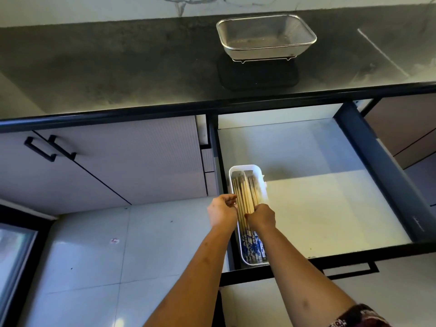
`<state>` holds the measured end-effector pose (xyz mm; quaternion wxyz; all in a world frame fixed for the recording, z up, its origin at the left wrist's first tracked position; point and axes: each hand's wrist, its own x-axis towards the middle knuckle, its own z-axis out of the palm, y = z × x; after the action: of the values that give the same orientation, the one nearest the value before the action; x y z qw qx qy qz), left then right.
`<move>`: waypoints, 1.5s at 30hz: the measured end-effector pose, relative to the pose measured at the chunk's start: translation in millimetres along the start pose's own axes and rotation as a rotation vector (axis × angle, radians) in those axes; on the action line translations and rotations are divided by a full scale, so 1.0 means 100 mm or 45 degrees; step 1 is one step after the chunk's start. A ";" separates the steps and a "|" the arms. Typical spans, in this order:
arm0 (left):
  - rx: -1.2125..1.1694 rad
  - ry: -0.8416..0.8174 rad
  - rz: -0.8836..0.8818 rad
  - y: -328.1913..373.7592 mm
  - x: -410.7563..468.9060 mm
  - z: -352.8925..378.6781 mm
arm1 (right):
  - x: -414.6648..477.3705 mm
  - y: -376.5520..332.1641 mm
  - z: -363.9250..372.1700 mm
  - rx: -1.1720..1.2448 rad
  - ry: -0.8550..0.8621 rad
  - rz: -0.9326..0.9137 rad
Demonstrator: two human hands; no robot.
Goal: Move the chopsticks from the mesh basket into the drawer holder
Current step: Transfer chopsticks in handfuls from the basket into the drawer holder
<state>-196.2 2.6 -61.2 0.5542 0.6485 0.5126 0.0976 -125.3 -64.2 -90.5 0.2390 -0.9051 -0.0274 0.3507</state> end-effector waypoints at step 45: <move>1.431 -0.356 1.435 -0.45 -1.13 -0.36 | -1.02 0.94 -0.72 0.044 0.908 -0.070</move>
<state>-297.8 -69.0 -35.1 0.0717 0.9974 0.0071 0.0078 -166.4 -199.0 -23.2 0.2583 -0.9652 0.0392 0.0065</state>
